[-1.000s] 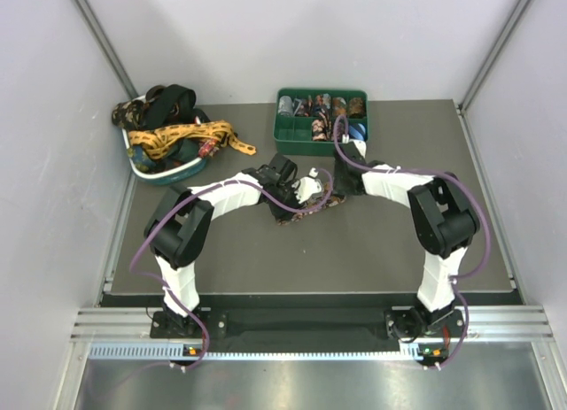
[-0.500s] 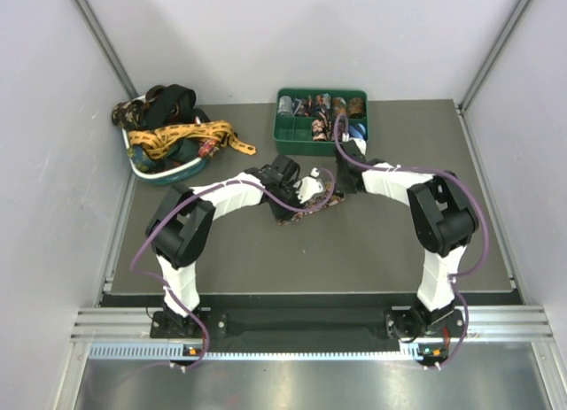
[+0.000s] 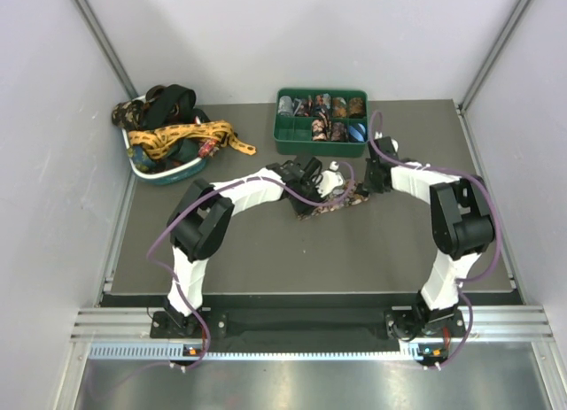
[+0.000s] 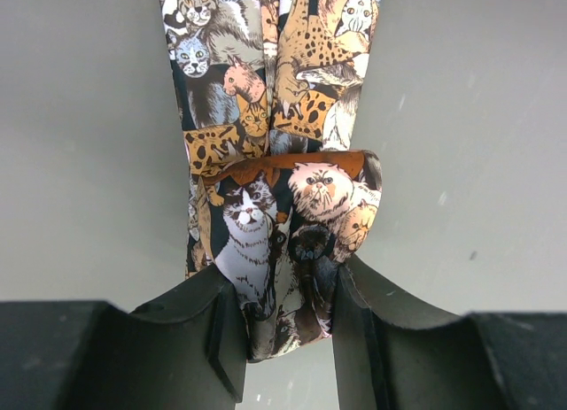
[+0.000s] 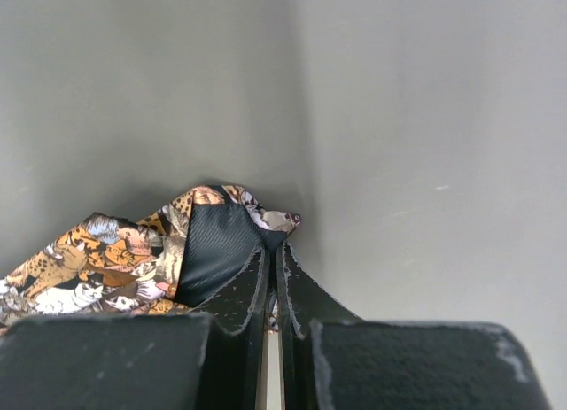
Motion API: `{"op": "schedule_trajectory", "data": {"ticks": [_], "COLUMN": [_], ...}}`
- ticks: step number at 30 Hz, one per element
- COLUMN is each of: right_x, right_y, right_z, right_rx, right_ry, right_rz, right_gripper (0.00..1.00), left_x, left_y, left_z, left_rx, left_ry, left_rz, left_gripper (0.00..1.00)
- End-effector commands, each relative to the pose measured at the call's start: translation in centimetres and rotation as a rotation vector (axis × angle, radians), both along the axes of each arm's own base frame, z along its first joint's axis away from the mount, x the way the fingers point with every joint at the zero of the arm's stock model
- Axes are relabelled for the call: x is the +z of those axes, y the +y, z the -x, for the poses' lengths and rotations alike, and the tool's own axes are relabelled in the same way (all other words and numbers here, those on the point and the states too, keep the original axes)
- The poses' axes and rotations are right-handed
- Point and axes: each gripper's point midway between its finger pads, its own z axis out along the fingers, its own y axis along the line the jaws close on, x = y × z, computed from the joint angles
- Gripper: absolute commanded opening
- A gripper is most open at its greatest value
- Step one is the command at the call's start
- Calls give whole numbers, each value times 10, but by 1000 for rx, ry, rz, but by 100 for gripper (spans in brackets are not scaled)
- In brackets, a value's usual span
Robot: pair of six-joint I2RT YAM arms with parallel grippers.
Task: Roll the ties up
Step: Roll the tie
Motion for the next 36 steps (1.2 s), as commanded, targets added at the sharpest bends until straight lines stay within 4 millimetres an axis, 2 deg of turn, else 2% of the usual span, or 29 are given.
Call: {"op": "schedule_trajectory", "data": {"ticks": [1, 6, 13, 18, 20, 25, 31, 36], "right_x": [10, 19, 18, 32, 36, 39, 28, 21], "right_y": [-48, -75, -93, -116, -116, -124, -121, -118], "right_z": [0, -9, -27, -37, -40, -42, -44, -41], "right_rx": [-77, -137, -187, -249, -247, -273, -264, -259], "right_ry": [-11, -21, -8, -32, -40, -47, -23, -12], "right_rz": [131, 142, 156, 168, 161, 195, 182, 162], "right_gripper": [0, 0, 0, 0, 0, 0, 0, 1], "left_x": [-11, -11, -12, -6, -4, -2, -19, -28], "left_y": [4, -9, -8, -18, -21, -12, 1, -3], "left_z": [11, 8, 9, 6, 5, 6, 11, 14], "left_rx": [48, 59, 131, 183, 193, 183, 170, 161], "left_ry": [73, 85, 110, 131, 137, 113, 117, 130], "left_rz": [-64, -68, -75, -32, -22, -48, -107, -87], "left_gripper": [28, 29, 31, 31, 31, 31, 31, 31]}}
